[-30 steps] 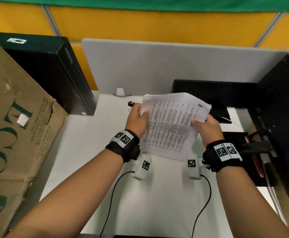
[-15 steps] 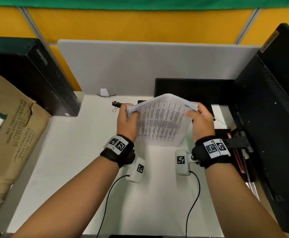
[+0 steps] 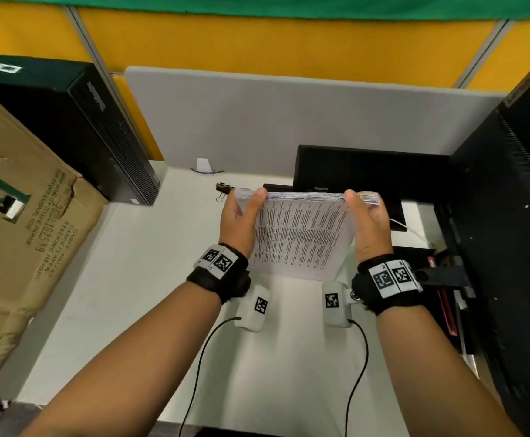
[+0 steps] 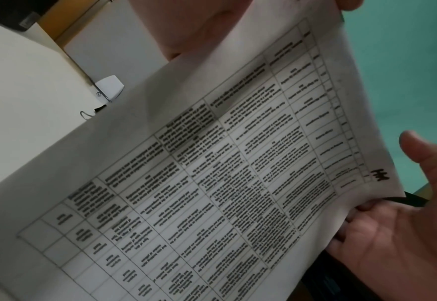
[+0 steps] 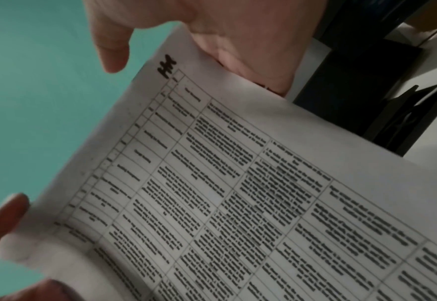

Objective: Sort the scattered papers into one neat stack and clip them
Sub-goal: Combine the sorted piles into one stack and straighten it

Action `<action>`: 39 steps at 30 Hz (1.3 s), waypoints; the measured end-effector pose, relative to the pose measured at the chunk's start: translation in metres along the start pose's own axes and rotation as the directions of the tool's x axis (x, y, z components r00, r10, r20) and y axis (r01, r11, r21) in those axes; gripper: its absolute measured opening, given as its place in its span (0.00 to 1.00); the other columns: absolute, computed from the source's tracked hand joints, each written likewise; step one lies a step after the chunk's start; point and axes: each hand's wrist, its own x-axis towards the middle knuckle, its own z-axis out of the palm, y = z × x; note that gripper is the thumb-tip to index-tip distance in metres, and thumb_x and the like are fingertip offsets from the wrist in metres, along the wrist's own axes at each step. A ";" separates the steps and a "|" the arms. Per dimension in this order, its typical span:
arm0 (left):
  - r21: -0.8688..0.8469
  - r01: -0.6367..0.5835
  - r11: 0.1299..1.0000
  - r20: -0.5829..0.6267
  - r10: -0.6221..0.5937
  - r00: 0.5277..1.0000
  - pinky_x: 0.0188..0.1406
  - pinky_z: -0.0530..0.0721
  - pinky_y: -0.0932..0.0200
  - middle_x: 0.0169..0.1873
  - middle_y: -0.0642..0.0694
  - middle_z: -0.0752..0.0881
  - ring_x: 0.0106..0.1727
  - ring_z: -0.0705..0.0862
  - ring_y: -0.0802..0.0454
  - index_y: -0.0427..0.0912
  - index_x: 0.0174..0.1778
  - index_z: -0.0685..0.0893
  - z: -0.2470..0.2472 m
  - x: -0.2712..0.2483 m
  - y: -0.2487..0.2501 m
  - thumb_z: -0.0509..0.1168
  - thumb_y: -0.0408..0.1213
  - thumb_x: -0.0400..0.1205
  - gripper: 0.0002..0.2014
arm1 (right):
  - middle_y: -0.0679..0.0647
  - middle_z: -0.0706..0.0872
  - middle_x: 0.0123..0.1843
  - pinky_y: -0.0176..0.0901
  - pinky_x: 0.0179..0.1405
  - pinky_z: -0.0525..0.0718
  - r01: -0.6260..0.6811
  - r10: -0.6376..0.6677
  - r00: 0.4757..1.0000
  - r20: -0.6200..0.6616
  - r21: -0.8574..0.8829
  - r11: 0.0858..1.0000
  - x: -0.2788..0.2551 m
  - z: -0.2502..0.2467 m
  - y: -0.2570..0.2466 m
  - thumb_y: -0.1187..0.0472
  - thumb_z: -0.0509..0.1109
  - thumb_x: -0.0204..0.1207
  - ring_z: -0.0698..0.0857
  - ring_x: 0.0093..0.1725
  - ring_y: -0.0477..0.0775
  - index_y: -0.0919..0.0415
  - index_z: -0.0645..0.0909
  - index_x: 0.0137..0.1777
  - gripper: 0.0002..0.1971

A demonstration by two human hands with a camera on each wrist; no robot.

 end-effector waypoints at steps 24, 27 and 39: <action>0.142 0.060 0.988 0.161 -0.083 0.984 0.56 0.87 0.61 0.48 0.46 0.89 0.47 0.88 0.68 0.45 0.55 0.80 -0.019 -0.012 0.009 0.72 0.35 0.78 0.11 | 0.49 0.89 0.53 0.50 0.55 0.86 -0.022 0.027 0.999 0.039 -0.132 0.991 -0.004 -0.006 0.002 0.74 0.68 0.76 0.89 0.54 0.48 0.47 0.75 0.61 0.22; 0.106 0.064 0.992 0.098 -0.074 0.992 0.58 0.88 0.53 0.52 0.47 0.90 0.54 0.89 0.56 0.41 0.60 0.81 -0.019 -0.008 0.008 0.69 0.39 0.81 0.13 | 0.48 0.89 0.53 0.48 0.54 0.86 0.007 -0.006 1.000 0.008 -0.115 0.993 -0.004 -0.001 0.002 0.72 0.68 0.77 0.88 0.55 0.48 0.46 0.76 0.57 0.19; 0.046 0.059 0.997 0.121 -0.064 0.991 0.43 0.85 0.67 0.45 0.49 0.91 0.46 0.90 0.59 0.39 0.53 0.82 -0.027 -0.005 -0.011 0.70 0.35 0.80 0.09 | 0.50 0.89 0.47 0.30 0.37 0.84 -0.003 0.002 1.000 -0.011 -0.108 0.994 -0.009 0.005 0.015 0.69 0.68 0.78 0.90 0.44 0.40 0.64 0.76 0.62 0.13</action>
